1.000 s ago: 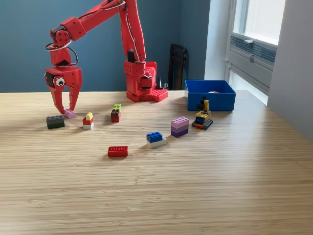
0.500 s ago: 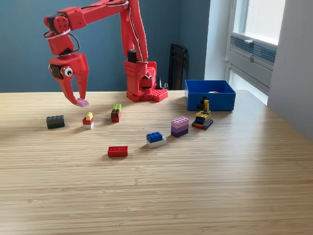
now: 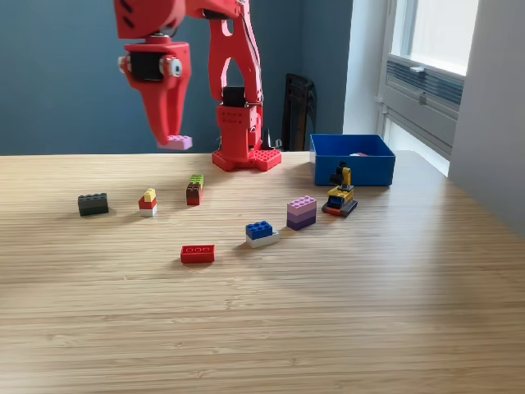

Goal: Grasp a lego block and put it in the bin.

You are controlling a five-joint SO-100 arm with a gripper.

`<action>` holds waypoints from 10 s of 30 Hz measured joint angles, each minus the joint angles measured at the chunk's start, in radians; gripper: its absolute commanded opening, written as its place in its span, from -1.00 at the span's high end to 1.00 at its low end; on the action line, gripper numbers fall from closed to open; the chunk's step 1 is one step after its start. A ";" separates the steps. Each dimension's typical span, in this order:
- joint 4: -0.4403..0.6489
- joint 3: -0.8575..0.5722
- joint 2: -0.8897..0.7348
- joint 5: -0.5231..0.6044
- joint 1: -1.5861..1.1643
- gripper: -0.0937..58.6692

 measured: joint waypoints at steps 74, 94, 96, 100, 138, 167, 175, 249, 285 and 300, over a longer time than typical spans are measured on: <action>0.014 -0.044 -0.002 0.144 -0.598 0.99; 0.014 -0.040 -0.002 0.140 -0.591 0.99; 0.014 -0.029 -0.002 0.138 -0.578 0.99; 0.014 -0.017 -0.002 0.138 -0.548 0.99; -0.382 0.342 -0.002 -0.761 0.592 0.21; -0.538 0.414 -0.150 -0.330 0.555 0.22; -0.538 0.328 -0.236 -0.193 0.586 0.14; -0.324 0.146 -0.242 -0.072 0.459 1.00; 0.018 -0.077 -0.244 0.360 -0.847 1.00; 0.021 -0.029 -0.244 0.367 -1.307 1.00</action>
